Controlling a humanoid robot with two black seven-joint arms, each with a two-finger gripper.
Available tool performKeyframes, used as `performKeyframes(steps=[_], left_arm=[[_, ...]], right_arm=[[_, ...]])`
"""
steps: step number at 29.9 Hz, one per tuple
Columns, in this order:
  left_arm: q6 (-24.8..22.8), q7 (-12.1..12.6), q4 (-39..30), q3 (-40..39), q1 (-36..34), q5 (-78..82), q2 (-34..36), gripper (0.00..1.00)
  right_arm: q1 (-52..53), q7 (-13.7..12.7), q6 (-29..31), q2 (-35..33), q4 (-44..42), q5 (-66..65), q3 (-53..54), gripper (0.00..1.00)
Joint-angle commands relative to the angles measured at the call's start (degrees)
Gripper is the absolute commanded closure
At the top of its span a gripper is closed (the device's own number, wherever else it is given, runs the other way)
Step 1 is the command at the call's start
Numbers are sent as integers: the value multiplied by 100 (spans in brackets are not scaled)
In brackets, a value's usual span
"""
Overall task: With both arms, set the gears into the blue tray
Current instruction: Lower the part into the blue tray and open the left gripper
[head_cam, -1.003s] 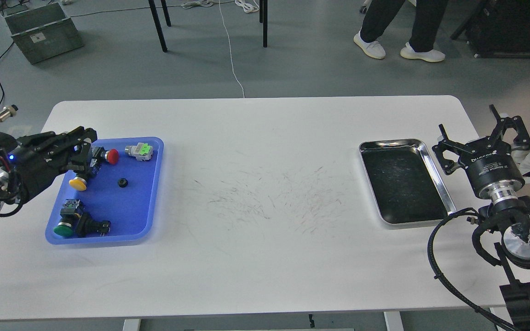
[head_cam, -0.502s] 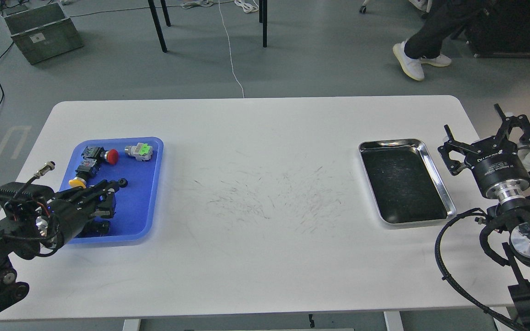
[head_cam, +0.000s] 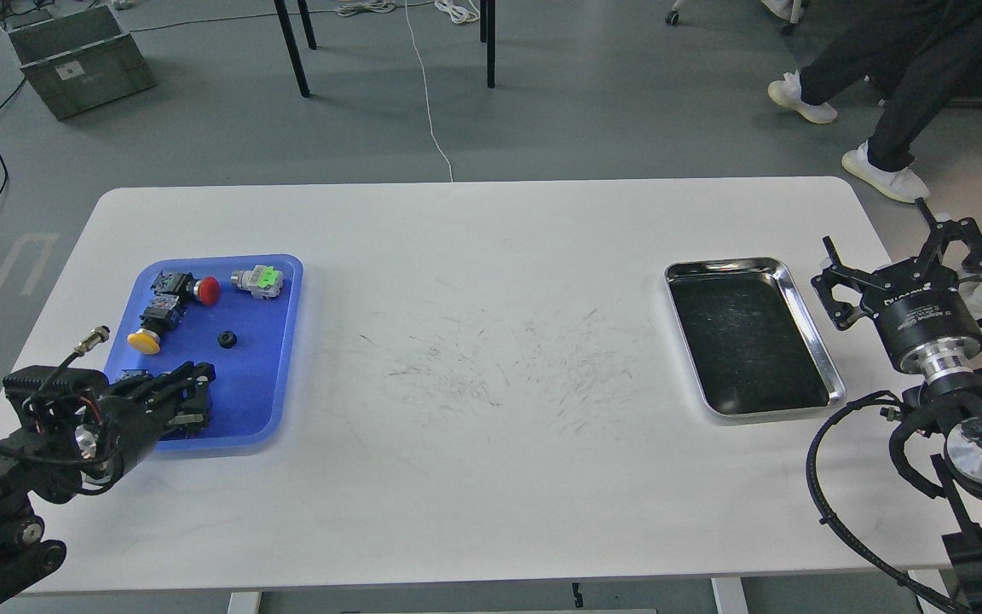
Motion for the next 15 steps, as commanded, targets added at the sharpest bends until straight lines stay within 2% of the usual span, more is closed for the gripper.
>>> performKeyframes(steps=[1, 3, 4, 9, 12, 13, 15], left_arm=[[-4, 5, 0, -7, 1, 0, -31, 87], [5, 5, 0, 2, 1, 0, -31, 76], [5, 5, 0, -7, 1, 0, -31, 67], [31, 5, 0, -33, -17, -9, -40, 41], [31, 5, -18, -77, -43, -44, -22, 19], [31, 5, -44, -95, -69, -53, 4, 14], [40, -3, -88, -138, -148, -70, 57, 11]], right_arm=[[-1, -1, 2, 12, 0, 0, -3, 4], [-1, -1, 2, 12, 0, 0, -3, 4], [-1, -1, 2, 12, 0, -8, -3, 4], [-10, -1, 2, 12, 0, 0, -3, 4], [-1, -1, -7, 12, 0, 0, -3, 4], [-1, -1, -7, 12, 0, 0, -3, 4], [8, -1, -15, 12, 0, 0, -3, 4]])
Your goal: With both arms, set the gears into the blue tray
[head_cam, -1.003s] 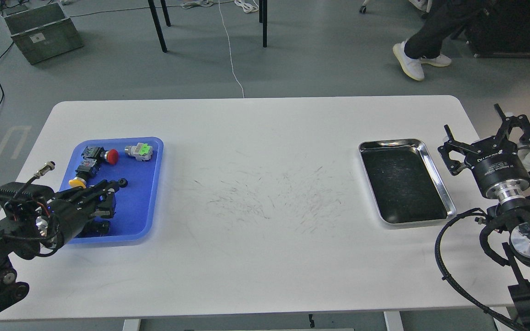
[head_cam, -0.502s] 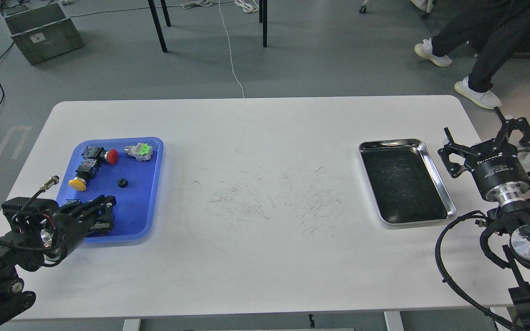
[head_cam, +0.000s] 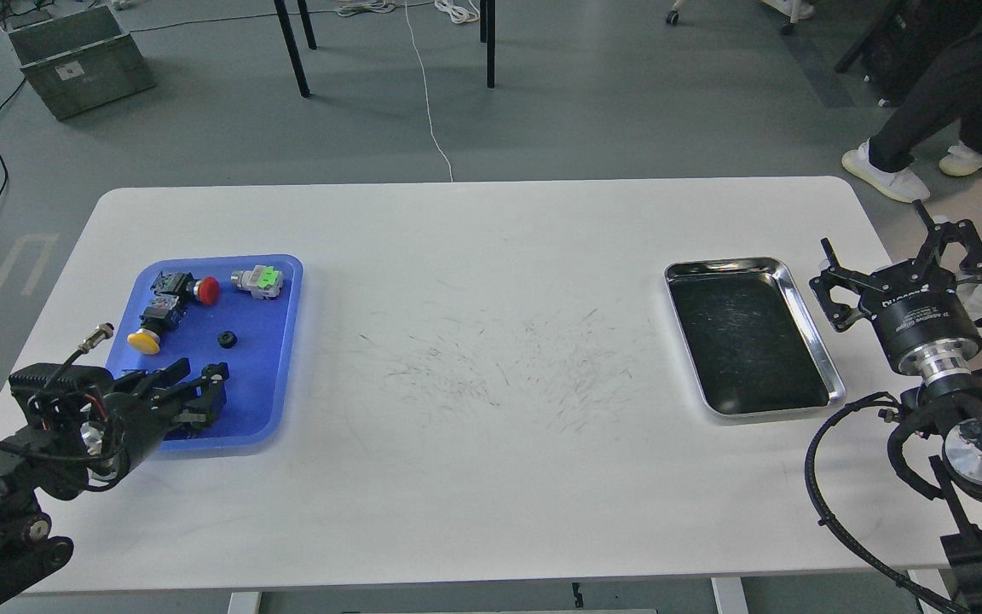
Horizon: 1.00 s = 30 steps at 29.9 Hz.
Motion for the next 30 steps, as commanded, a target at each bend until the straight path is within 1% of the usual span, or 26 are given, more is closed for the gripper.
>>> performKeyframes(steps=[1, 2, 5, 8, 12, 15, 18, 21, 23, 25, 28, 30], left_arm=[[19, -9, -65, -129, -132, -35, 87, 9], [36, -9, -74, -261, -228, -35, 113, 7], [10, -9, -91, -665, -527, -114, 140, 5], [-25, 0, -91, -947, -948, -657, 140, 4], [-43, 0, -74, -991, -1748, -2228, 96, 4], [10, -9, -65, -1087, -2100, -3721, -35, 4], [1, -9, -56, -1473, -2259, -4997, -483, 4], [-60, -26, -21, -2053, -2224, -5641, -764, 4], [-157, -192, 31, -2344, -2198, -6045, -984, 4], [-314, -359, 206, -2424, -2189, -6563, -1212, 4], [-587, -518, 759, -2494, -2189, -7302, -1555, 4], [-833, -728, 1234, -2503, -2198, -7724, -1828, 4]], right_arm=[[15, -2, -18, 1, 0, 1, 0, 4], [33, -20, -27, 1, 9, 1, -8, 4], [76, -29, -62, 1, 27, 1, -96, 3], [120, -29, -79, -8, 35, 1, -193, 3], [339, -37, -246, -17, 36, 1, -359, 3], [568, -37, -325, -17, 9, -8, -553, 3], [805, -29, -404, -17, 0, -8, -737, 1], [1104, -29, -440, -17, -26, -26, -939, 1], [1245, -11, -492, 18, -131, 1, -975, 1], [1351, -2, -493, 18, -184, 1, -1002, 1], [1570, -2, -501, 1, -333, 1, -1212, 1], [1755, -2, -501, 1, -465, 10, -1405, 1]])
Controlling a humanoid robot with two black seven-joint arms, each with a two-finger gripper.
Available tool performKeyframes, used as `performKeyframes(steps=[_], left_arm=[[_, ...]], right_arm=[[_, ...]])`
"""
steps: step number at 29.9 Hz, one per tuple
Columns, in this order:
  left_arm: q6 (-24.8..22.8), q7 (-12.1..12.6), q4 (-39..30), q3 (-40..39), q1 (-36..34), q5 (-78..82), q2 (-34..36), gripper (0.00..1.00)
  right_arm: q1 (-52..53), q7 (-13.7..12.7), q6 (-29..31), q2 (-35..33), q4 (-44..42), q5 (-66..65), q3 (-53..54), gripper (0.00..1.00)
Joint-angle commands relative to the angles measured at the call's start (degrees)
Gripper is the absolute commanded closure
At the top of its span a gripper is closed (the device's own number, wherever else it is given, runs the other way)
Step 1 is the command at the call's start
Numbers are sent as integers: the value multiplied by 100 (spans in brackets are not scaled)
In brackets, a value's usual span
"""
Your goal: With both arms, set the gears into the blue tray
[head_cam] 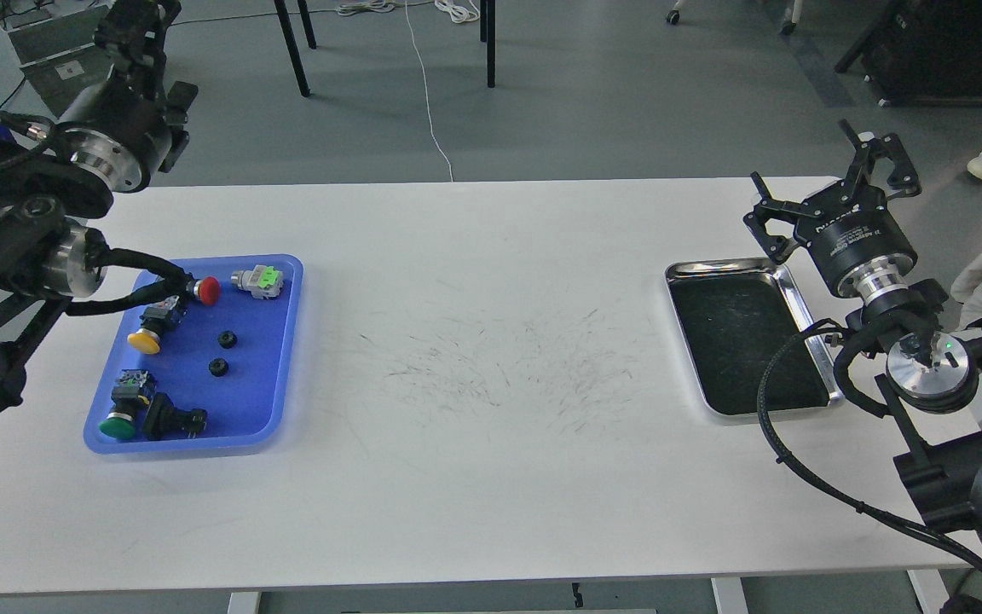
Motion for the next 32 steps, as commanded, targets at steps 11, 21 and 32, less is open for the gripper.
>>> performKeyframes(steps=[11, 21, 32], left_arm=[[-2463, -985, 3253, -31, -191, -1870, -1470, 3], [-2552, -1011, 3253, 47, -165, -2337, -1452, 2], [-2499, -1011, 3253, 21, -147, -2346, -1479, 2]], right_arm=[[914, -254, -117, 143, -966, 202, -529, 1], [616, -184, -82, 152, -896, 413, -406, 1], [642, -176, -99, 169, -905, 422, -362, 1]])
